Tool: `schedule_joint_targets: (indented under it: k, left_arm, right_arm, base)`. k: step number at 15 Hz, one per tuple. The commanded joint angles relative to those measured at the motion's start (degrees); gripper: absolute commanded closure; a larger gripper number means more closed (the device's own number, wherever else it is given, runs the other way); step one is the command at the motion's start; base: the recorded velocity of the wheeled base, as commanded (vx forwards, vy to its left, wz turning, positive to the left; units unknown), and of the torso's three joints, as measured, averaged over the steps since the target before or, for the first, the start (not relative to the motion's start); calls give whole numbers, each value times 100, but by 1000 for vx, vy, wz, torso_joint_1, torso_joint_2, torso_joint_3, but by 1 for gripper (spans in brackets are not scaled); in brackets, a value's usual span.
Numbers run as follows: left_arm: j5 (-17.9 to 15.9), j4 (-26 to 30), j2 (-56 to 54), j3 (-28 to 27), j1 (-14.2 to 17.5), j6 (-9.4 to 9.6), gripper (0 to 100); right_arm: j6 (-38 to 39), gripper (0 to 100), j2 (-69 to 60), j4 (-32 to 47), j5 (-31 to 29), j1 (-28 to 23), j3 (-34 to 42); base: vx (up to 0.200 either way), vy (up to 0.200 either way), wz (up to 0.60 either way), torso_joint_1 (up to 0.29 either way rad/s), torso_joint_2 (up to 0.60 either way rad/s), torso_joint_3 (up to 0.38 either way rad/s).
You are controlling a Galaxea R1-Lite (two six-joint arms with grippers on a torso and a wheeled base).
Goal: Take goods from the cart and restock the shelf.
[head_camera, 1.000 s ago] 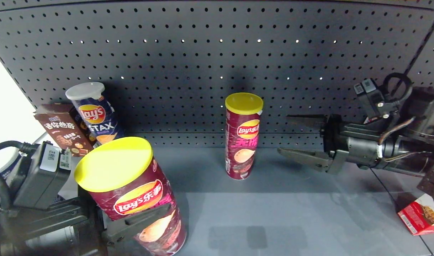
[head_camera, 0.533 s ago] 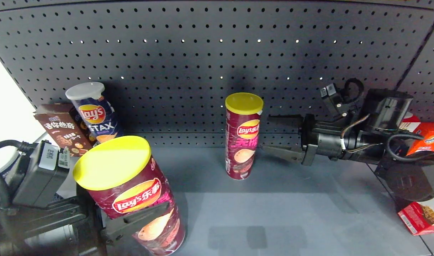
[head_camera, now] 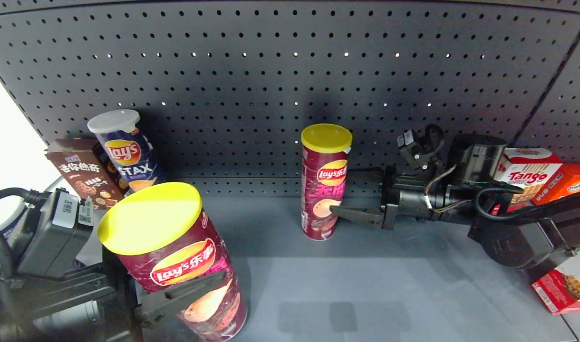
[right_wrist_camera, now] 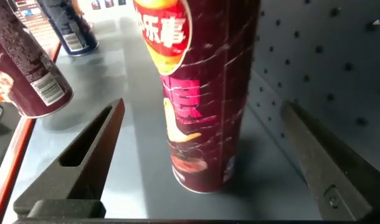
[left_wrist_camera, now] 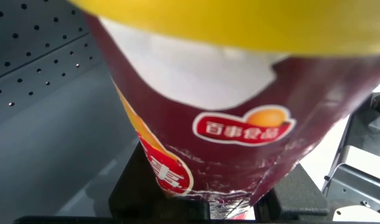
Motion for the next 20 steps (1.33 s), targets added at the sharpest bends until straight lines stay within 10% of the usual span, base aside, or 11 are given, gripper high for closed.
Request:
schedule_joint_targets:
  k: [1, 20]
  left_arm:
    - [1, 0, -2, 5, 1, -7, 100]
    - [1, 0, 7, 14, 115, 1, 100]
  right_arm:
    - [-3, 0, 174, -3, -7, 49, -65]
    - [-56, 0, 1185, -20, -15, 392, -917]
  base:
    - [0, 0, 0, 0, 0, 0]
    - [0, 0, 0, 0, 0, 0]
